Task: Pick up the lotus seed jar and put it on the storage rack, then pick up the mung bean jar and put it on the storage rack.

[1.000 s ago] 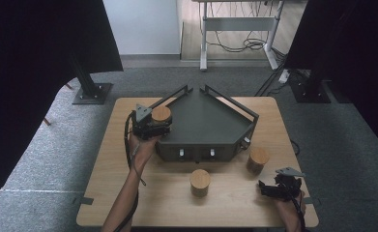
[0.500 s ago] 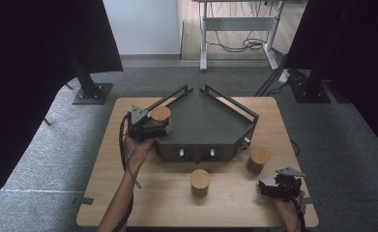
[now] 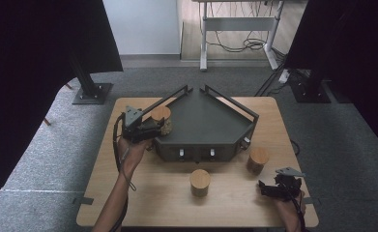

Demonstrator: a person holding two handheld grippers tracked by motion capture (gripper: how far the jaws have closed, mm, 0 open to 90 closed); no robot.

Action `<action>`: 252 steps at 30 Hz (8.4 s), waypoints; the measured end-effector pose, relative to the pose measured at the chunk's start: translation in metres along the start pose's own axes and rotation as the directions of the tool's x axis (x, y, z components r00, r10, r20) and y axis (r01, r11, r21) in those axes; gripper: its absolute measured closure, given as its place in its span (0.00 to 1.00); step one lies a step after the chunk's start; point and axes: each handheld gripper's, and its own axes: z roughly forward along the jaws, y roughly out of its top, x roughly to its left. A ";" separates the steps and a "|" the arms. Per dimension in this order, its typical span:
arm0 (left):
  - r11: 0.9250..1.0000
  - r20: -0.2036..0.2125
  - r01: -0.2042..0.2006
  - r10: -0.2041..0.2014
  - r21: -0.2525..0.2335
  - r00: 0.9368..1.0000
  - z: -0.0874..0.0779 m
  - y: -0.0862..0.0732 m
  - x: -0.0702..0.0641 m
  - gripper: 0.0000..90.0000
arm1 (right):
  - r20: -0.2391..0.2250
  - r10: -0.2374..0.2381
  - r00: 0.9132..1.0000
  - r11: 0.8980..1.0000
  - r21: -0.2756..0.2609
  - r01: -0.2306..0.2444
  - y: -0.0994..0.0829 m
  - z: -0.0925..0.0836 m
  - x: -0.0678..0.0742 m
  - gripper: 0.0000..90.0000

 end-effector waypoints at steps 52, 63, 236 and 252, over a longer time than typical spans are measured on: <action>0.998 0.038 -0.069 0.068 0.009 0.997 -0.085 -0.026 -0.006 0.08 | 0.003 0.001 1.000 1.000 0.001 -0.001 0.000 0.000 0.001 0.00; 0.996 0.038 -0.082 0.081 0.023 0.996 -0.097 -0.039 -0.011 0.08 | 0.003 0.001 1.000 1.000 0.001 -0.001 0.000 0.000 0.001 0.00; 0.877 -0.078 0.070 -0.038 0.476 0.996 -0.075 -0.130 -0.018 0.00 | -0.090 -0.096 0.991 0.980 -0.185 0.078 -0.001 -0.037 0.048 0.05; 0.876 -0.081 0.072 -0.038 0.478 0.996 -0.074 -0.130 -0.019 0.00 | -0.124 -0.128 0.984 0.974 -0.204 0.101 0.002 -0.040 0.061 0.05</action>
